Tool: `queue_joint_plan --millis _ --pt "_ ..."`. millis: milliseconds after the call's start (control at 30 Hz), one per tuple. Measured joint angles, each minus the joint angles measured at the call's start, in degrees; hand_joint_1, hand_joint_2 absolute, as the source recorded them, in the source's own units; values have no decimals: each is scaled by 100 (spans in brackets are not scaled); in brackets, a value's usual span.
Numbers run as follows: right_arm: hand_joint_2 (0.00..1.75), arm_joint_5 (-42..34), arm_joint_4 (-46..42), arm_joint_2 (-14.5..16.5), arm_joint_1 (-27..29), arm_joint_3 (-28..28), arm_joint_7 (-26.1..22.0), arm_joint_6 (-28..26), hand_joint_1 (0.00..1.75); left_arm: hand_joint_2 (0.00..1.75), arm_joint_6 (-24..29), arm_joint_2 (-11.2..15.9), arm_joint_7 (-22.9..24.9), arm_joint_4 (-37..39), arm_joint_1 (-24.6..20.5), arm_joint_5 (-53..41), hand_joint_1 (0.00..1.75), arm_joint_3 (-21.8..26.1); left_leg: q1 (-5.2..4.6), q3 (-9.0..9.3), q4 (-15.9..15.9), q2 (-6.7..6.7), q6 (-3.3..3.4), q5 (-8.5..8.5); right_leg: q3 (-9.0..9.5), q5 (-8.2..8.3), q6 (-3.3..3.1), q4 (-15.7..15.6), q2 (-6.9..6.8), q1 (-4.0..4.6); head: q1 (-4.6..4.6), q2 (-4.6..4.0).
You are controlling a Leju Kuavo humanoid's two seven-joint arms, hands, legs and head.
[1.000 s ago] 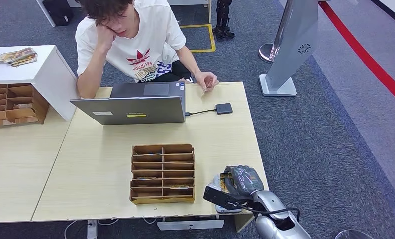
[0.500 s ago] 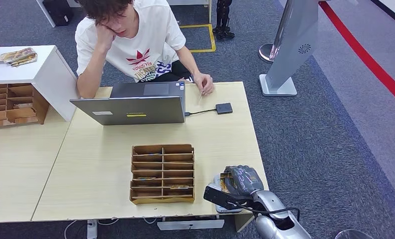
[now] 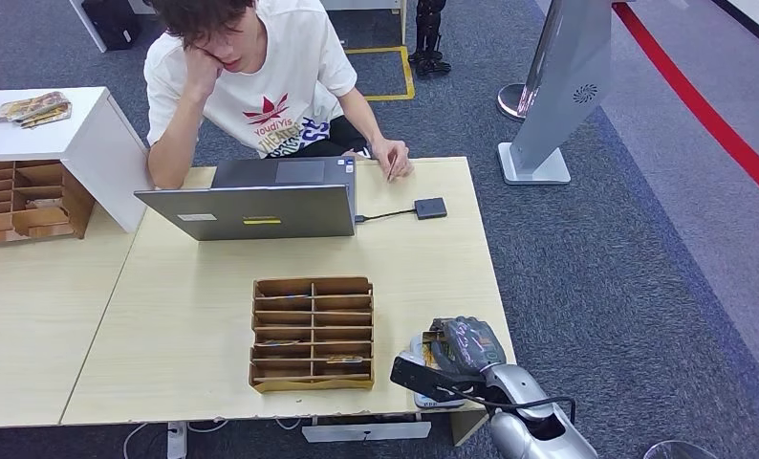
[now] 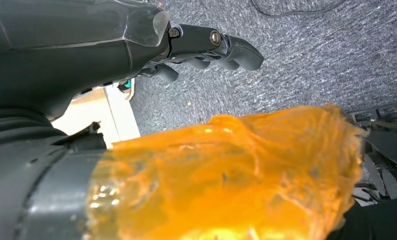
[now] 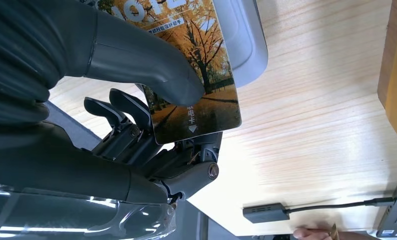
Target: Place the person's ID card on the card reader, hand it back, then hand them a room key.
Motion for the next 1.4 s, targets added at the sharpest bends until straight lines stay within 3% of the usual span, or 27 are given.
queue_joint_plan --millis 433,500,600,700,867,1100,1400 --pt "175 -14 28 1 -14 43 -27 -91 175 0 13 10 7 0 0 -16 0 0 0 0 0 0 0 0 0 0 0 0 1 0 0 0" --pt "175 -19 25 16 6 42 -107 -288 175 0 15 10 9 0 0 -16 0 0 0 -1 0 0 0 0 0 0 0 0 -1 0 -1 0" --pt "175 -138 -127 142 184 -62 -484 -1064 175 0 30 8 4 0 7 -17 0 1 0 -11 0 -4 1 1 -6 0 0 1 -6 1 1 0" --pt "175 -515 -699 429 493 -321 -1102 -1925 175 0 57 -4 -6 1 14 -37 0 4 1 -21 0 -3 1 1 -19 -1 -1 2 -4 0 -2 0" --pt "175 -848 -1735 828 825 -659 -1673 -2647 175 0 65 -44 -6 0 10 -71 0 8 1 -31 -1 -3 0 1 -29 -5 -3 2 -4 1 -1 0" --pt "175 -876 -2505 1089 1013 -806 -2031 -3076 175 0 69 -76 -5 0 -3 -131 0 49 -1 -36 -2 -2 -1 -1 -33 -6 -1 2 -2 0 0 0" --pt "175 -867 -2740 1233 894 -768 -2115 -3054 175 0 24 -91 -14 0 -17 -273 0 50 0 -37 -2 -2 -1 0 -34 -4 -3 2 -2 0 -1 0"
